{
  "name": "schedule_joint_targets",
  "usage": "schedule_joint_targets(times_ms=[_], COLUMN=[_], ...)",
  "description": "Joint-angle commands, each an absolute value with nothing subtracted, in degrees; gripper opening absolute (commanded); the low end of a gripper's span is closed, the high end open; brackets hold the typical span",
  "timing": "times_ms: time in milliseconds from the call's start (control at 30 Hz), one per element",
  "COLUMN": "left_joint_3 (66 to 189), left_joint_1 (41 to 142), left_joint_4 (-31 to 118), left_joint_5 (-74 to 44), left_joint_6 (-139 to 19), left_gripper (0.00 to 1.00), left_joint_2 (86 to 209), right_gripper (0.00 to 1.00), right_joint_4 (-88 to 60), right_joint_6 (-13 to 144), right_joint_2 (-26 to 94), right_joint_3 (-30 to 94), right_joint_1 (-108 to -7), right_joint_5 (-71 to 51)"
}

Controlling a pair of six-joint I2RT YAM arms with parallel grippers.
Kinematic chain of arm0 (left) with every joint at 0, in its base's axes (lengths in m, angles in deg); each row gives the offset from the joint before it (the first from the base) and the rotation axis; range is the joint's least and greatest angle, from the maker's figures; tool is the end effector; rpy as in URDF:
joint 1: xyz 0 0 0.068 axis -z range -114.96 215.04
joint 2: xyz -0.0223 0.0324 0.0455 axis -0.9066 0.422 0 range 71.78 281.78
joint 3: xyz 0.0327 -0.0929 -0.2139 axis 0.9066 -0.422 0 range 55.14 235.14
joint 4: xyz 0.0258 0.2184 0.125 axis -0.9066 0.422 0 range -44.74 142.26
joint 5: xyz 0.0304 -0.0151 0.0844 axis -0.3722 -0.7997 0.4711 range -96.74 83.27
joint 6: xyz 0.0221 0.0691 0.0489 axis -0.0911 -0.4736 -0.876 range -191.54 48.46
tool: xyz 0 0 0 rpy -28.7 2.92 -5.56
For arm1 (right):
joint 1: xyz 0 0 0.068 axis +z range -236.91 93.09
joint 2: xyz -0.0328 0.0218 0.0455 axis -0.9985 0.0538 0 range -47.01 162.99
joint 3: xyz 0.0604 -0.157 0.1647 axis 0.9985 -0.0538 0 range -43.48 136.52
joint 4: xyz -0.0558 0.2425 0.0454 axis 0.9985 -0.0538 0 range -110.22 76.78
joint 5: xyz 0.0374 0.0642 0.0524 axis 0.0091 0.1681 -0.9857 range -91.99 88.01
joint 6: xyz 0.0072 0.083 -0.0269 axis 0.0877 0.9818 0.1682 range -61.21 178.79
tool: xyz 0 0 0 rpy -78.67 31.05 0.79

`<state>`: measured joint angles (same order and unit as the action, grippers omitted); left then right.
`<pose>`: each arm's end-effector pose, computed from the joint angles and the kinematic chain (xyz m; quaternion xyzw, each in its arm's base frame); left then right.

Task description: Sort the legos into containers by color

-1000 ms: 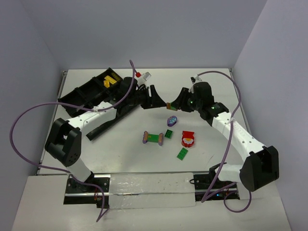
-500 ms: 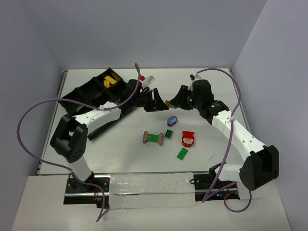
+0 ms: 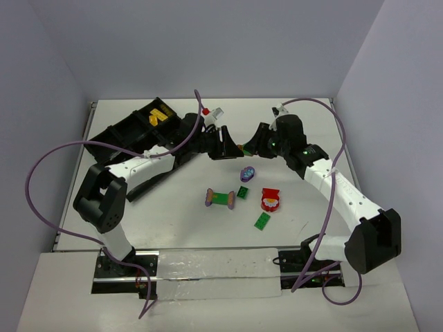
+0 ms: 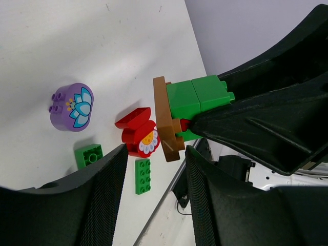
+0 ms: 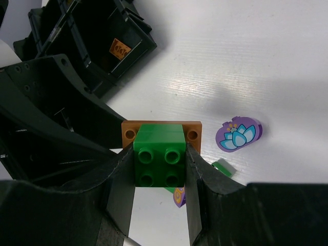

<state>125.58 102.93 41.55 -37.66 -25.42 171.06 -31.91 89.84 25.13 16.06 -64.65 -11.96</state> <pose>0.3063 -0.2890 0.2148 0.0842 0.8216 -0.5131 0.2335 0.2936 0.1348 0.2568 0.0240 0.8690 0.2867 0.4025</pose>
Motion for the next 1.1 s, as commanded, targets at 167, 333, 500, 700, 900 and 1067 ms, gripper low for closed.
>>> schedule_joint_targets(times_ms=[167,333,500,700,900,1067], left_joint_3=[126.9,125.5,125.3,125.3,125.6,126.0], left_joint_1=[102.5,101.7,101.1,101.1,101.1,101.1], left_joint_4=[37.3,33.6,33.4,32.7,32.0,32.3], left_joint_5=[-37.9,-40.1,-40.2,-40.9,-41.4,-41.6], left_joint_6=[-23.4,-21.0,-20.4,-20.0,-19.4,-19.7], left_gripper=[0.49,0.46,0.46,0.42,0.44,0.39], left_joint_2=[170.0,169.6,169.1,169.9,170.5,171.0], right_gripper=[0.00,0.00,0.00,0.00,0.00,0.00], right_joint_4=[-31.5,-31.9,-31.9,-32.0,-32.1,-32.0], right_joint_6=[89.1,88.9,89.0,89.1,89.0,89.0], right_joint_2=[24.5,24.5,24.7,24.7,24.9,24.9], right_joint_3=[18.6,18.5,18.5,19.0,19.5,19.8], right_joint_1=[-63.9,-63.8,-63.8,-63.3,-62.7,-62.5], right_joint_5=[-11.2,-10.7,-10.6,-10.5,-10.6,-10.6])
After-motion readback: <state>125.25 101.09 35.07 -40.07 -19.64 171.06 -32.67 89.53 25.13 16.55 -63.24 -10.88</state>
